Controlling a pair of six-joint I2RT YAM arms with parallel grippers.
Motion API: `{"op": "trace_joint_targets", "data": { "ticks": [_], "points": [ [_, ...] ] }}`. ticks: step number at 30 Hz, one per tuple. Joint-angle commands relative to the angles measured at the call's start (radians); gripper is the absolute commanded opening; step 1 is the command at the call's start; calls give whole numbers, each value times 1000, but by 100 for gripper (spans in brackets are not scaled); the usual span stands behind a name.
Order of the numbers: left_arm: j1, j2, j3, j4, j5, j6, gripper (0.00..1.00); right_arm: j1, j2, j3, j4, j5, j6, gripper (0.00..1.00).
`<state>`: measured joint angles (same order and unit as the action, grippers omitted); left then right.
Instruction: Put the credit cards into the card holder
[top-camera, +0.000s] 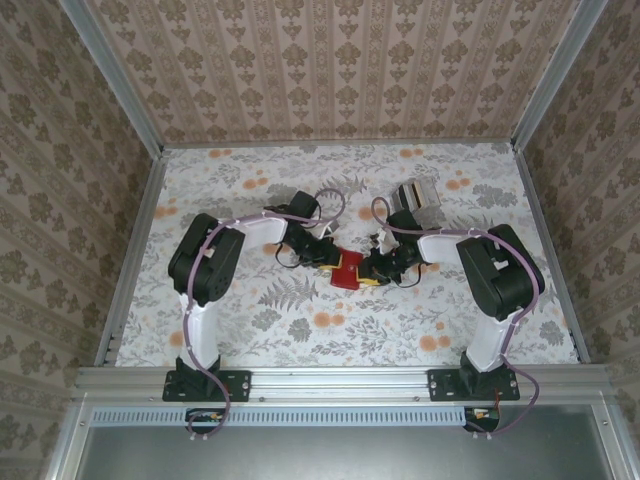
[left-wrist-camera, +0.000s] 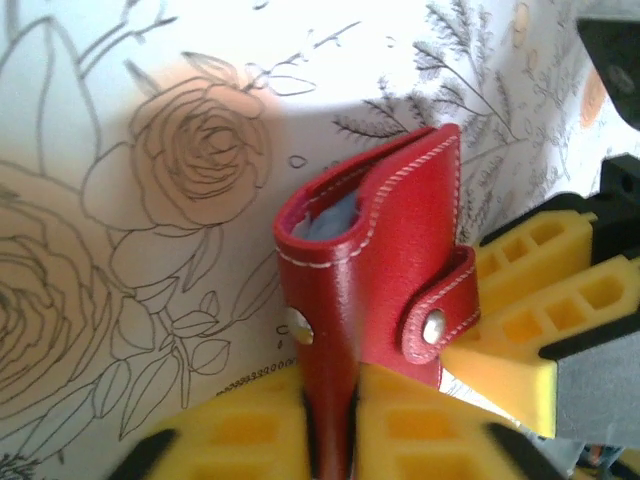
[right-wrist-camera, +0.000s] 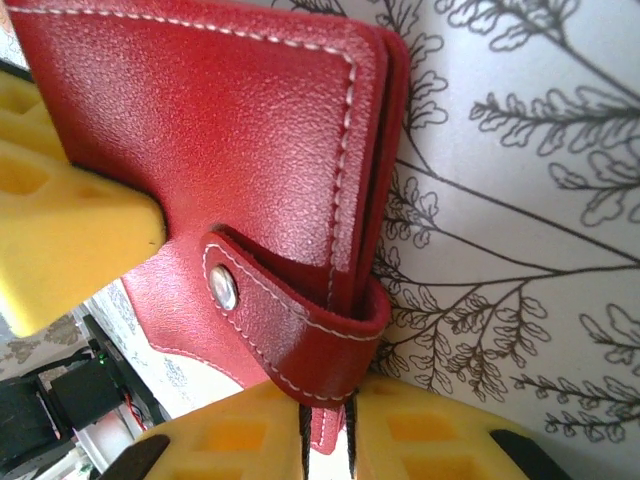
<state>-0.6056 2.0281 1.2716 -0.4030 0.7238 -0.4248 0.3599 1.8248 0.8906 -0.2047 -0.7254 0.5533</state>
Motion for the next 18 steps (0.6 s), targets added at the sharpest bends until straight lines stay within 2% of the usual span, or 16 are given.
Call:
{"op": "trace_joint_targets", "data": {
  "ticks": [1,7,11,15,18],
  "points": [
    [-10,-8,31,-29,57,4,0,11,-1,3,24,22,-12,26],
    [-8,-103,40,-81,16,-52,0,32,-228,-82,50,249,-58,32],
    [3,-108,71,-152,25,-55,0,80,-327,-95,34,379,-84,37],
    [12,-104,68,-146,65,-71,0,134,-358,-61,21,449,-107,40],
    [24,-101,60,-100,153,-101,0,150,-311,-23,7,453,-120,40]
  ]
}}
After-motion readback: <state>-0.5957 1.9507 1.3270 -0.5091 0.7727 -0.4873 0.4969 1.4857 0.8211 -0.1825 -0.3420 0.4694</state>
